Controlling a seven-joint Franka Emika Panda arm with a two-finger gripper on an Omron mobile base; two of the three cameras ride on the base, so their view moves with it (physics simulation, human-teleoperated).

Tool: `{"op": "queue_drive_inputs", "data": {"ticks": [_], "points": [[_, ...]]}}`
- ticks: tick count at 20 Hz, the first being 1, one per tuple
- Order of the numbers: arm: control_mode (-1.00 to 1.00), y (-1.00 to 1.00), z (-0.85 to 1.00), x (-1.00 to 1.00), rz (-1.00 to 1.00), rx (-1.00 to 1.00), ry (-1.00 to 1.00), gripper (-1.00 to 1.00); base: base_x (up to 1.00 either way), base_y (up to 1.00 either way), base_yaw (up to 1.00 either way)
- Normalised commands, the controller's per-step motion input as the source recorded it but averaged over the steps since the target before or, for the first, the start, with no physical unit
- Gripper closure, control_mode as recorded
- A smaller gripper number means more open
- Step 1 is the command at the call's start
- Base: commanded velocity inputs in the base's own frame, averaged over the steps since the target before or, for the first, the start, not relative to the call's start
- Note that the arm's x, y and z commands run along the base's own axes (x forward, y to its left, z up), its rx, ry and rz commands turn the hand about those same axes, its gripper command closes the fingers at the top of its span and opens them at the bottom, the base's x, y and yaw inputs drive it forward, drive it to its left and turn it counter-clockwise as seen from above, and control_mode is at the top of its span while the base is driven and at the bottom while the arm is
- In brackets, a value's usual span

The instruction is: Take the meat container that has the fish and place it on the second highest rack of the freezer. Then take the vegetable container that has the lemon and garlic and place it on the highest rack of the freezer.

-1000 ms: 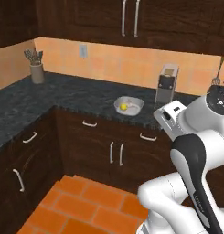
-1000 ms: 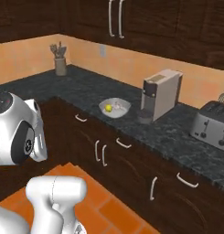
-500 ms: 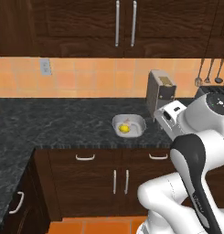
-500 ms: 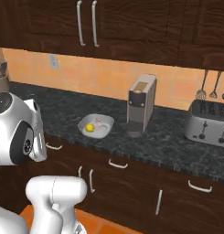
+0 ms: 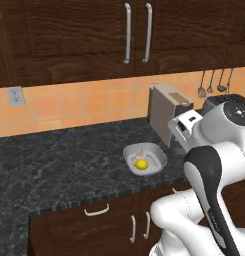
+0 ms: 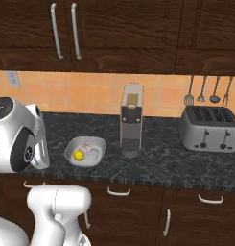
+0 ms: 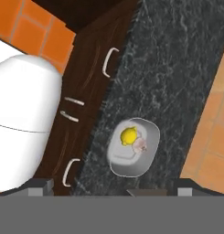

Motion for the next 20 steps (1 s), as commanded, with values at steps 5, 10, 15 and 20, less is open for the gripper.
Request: {"op": "queue_drive_inputs", "data": {"ticks": [5,10,15,20], "points": [[-1.00,0.08,-0.03,0.10,-0.08,-0.01,0.01,-1.00,0.23,0.33,-0.34],[-1.00,-0.18,-0.43,0.52,-0.03,0.06,0.26,-1.00,0.00,0.00,0.00],[-1.00,-0.42,-0.72,0.06,0.16,0.12,0.14,-1.00,0.00,0.00,0.00],[-1.00,0.10,-0.84,0.19,0.07,0.00,0.00,-1.00,0.00,0.00,0.00]]}}
